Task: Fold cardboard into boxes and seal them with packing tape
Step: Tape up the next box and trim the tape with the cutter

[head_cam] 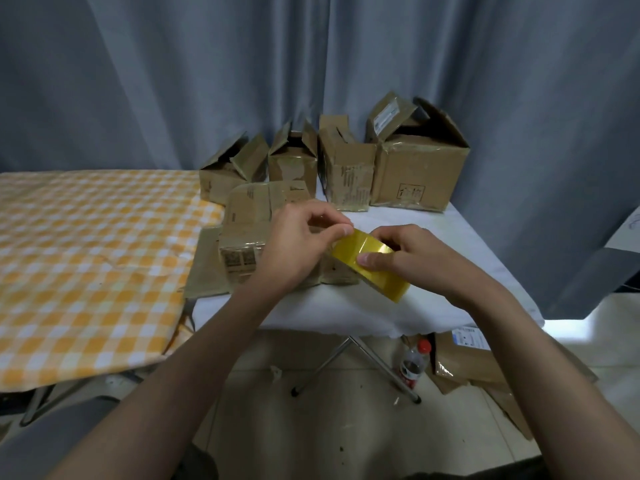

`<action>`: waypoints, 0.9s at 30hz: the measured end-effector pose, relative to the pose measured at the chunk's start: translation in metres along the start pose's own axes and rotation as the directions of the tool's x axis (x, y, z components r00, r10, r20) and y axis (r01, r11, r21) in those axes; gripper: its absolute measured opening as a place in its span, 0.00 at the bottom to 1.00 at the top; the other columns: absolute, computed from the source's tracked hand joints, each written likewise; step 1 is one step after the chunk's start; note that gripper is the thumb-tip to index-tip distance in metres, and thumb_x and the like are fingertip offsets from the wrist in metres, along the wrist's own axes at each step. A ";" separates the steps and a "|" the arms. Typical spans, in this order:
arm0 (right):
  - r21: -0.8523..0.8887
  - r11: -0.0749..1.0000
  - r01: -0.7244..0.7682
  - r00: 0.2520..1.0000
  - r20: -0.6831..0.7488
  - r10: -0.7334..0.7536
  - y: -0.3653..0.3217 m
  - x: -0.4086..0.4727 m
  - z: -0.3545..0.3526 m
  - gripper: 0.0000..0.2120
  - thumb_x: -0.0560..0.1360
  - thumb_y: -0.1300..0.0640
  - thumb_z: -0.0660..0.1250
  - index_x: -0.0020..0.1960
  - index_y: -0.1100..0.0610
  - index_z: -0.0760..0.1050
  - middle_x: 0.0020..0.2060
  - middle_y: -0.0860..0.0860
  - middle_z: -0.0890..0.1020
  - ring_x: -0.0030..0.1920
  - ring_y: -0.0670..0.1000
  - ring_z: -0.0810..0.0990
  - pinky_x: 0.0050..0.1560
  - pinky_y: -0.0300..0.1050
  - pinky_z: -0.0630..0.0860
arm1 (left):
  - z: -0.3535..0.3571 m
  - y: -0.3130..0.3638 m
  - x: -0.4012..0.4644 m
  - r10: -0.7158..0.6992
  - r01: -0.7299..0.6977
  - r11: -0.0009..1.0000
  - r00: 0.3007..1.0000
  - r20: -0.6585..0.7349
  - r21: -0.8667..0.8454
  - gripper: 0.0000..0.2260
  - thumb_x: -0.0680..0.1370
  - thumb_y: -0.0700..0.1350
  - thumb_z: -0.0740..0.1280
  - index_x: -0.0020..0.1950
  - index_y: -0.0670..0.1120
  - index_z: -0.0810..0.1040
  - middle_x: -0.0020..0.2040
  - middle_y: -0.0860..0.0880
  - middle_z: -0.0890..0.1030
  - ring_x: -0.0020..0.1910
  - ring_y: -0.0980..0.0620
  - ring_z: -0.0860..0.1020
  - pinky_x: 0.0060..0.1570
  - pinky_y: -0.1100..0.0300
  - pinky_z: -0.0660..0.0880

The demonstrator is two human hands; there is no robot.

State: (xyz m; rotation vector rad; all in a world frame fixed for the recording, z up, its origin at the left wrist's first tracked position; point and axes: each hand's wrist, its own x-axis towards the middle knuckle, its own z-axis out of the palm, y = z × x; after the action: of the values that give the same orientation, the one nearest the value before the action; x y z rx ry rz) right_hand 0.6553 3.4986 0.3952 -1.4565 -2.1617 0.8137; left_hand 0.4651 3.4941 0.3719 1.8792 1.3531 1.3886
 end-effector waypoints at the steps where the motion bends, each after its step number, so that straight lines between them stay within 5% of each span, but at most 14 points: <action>1: -0.018 1.000 -0.021 1.000 -0.014 0.021 0.000 0.001 0.001 0.15 0.77 0.43 0.68 0.51 0.55 0.80 0.46 0.53 0.82 0.48 0.53 0.80 0.50 0.54 0.78 | 0.000 0.001 -0.001 -0.035 0.035 0.999 0.999 -0.004 0.010 0.01 0.76 0.41 0.72 0.46 0.46 0.84 0.46 0.52 0.85 0.48 0.55 0.82 0.54 0.51 0.80; 5: -0.122 0.982 -0.147 0.989 -0.044 0.143 0.003 0.005 0.003 0.34 0.72 0.31 0.66 0.51 0.63 0.81 0.46 0.59 0.84 0.47 0.56 0.81 0.45 0.53 0.78 | 0.002 0.008 -0.010 -0.208 0.211 0.975 0.977 0.049 -0.075 0.05 0.81 0.37 0.64 0.47 0.43 0.76 0.42 0.48 0.85 0.43 0.52 0.84 0.46 0.55 0.82; 9: 0.110 0.986 -0.128 0.992 0.017 0.127 0.002 0.003 -0.001 0.40 0.64 0.26 0.69 0.49 0.64 0.81 0.43 0.59 0.84 0.40 0.51 0.80 0.42 0.48 0.73 | -0.006 0.013 -0.010 -0.378 0.389 0.897 0.921 0.093 -0.209 0.04 0.83 0.35 0.59 0.52 0.37 0.73 0.38 0.43 0.82 0.33 0.52 0.81 0.37 0.58 0.80; 13: 0.289 0.957 -0.020 0.995 0.101 -0.010 -0.001 0.000 -0.002 0.36 0.66 0.28 0.70 0.53 0.61 0.79 0.54 0.60 0.81 0.51 0.56 0.81 0.62 0.57 0.74 | -0.031 0.014 -0.004 -0.491 0.488 0.827 0.869 0.064 -0.278 0.05 0.83 0.35 0.59 0.49 0.39 0.73 0.37 0.43 0.81 0.29 0.55 0.80 0.31 0.65 0.78; 16: 0.362 0.932 -0.021 0.993 0.115 -0.022 0.000 0.004 0.001 0.28 0.66 0.32 0.70 0.55 0.52 0.83 0.57 0.53 0.82 0.61 0.50 0.79 0.70 0.62 0.68 | -0.047 0.010 -0.007 -0.470 0.460 0.868 0.882 -0.012 -0.187 0.08 0.82 0.35 0.60 0.45 0.41 0.73 0.36 0.42 0.80 0.28 0.53 0.80 0.29 0.64 0.78; 22: 0.393 0.918 -0.055 0.994 0.111 0.012 -0.007 0.012 0.003 0.23 0.63 0.34 0.72 0.53 0.44 0.85 0.56 0.47 0.84 0.61 0.51 0.79 0.69 0.61 0.71 | -0.066 0.005 -0.016 -0.399 0.398 0.917 0.916 -0.044 -0.041 0.10 0.82 0.35 0.60 0.43 0.43 0.74 0.30 0.48 0.81 0.26 0.54 0.79 0.33 0.57 0.77; 27: 0.291 0.957 0.004 0.995 0.092 -0.032 -0.017 0.021 0.007 0.30 0.62 0.28 0.71 0.53 0.47 0.85 0.52 0.49 0.85 0.56 0.53 0.82 0.65 0.61 0.75 | -0.077 0.000 -0.021 -0.420 0.417 0.907 0.906 -0.058 -0.054 0.10 0.82 0.34 0.61 0.42 0.42 0.74 0.27 0.51 0.80 0.24 0.57 0.77 0.27 0.65 0.75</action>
State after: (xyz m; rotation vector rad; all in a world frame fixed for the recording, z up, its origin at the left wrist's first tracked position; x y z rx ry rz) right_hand 0.6312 3.5111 0.4017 -1.2703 -2.0143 1.1611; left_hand 0.3958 3.4610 0.3927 1.4109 1.6319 1.2512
